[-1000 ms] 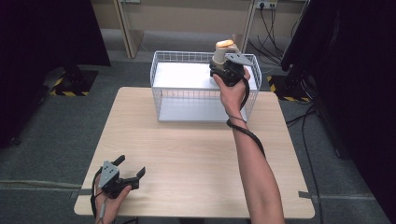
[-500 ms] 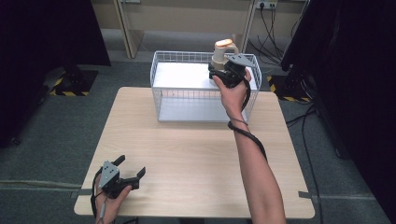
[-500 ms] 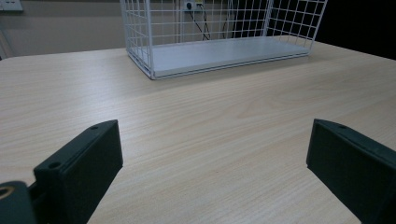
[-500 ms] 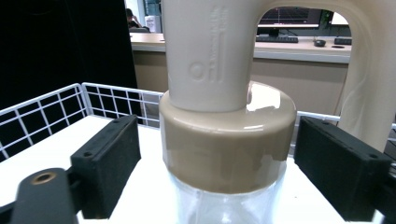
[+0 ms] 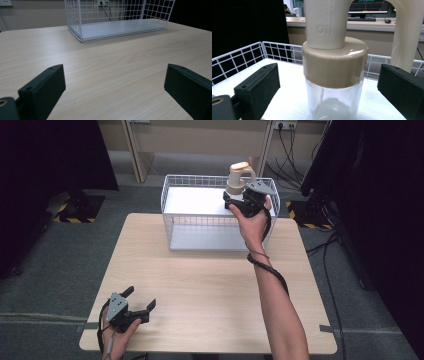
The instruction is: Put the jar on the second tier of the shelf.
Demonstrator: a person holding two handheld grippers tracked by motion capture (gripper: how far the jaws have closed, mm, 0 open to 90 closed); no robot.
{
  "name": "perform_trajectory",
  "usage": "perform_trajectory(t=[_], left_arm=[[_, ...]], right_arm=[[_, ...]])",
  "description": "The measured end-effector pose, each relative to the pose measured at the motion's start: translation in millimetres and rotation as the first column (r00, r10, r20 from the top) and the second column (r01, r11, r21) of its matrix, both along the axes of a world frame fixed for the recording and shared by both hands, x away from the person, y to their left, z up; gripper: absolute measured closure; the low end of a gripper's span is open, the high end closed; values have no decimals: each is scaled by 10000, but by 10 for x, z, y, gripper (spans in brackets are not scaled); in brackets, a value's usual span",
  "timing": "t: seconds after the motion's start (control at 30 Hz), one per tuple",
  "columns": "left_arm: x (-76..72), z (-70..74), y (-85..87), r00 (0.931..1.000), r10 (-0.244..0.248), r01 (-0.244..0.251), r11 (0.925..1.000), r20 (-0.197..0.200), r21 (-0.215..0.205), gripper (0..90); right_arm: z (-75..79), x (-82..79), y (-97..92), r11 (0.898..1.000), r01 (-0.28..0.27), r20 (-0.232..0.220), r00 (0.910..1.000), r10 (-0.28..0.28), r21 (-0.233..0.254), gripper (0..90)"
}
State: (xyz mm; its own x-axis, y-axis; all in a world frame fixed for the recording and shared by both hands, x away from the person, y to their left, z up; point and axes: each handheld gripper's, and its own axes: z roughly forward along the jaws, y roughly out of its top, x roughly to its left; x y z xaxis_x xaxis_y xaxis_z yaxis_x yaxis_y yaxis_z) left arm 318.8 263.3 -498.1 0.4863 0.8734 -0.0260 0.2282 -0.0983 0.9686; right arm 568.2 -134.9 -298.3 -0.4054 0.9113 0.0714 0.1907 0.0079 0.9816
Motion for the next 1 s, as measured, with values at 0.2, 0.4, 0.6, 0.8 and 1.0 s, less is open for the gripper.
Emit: perform_trajectory(t=[0.2,0.4,0.6,0.8,1.0], left_arm=[[1,0,0,10000,5,-5,10000,-16,-5,30],[1,0,-2,10000,2,-2,10000,-17,0,30],[1,1,-3,10000,2,-2,10000,-18,7,29],[-1,1,-7,10000,1,-1,10000,-9,27,29],[0,1,-9,10000,-4,4,10000,-14,23,29]], right_arm=[[-22,-74,-15,9998,-178,-34,9998,178,27,39],[-55,-138,-40,9997,-227,-22,9997,227,-39,38],[-69,-205,-48,9994,-317,30,9995,317,-110,37],[-120,-268,-52,9989,-420,-73,9991,418,-207,35],[-169,-329,-71,9985,-487,-54,9988,486,-252,35]])
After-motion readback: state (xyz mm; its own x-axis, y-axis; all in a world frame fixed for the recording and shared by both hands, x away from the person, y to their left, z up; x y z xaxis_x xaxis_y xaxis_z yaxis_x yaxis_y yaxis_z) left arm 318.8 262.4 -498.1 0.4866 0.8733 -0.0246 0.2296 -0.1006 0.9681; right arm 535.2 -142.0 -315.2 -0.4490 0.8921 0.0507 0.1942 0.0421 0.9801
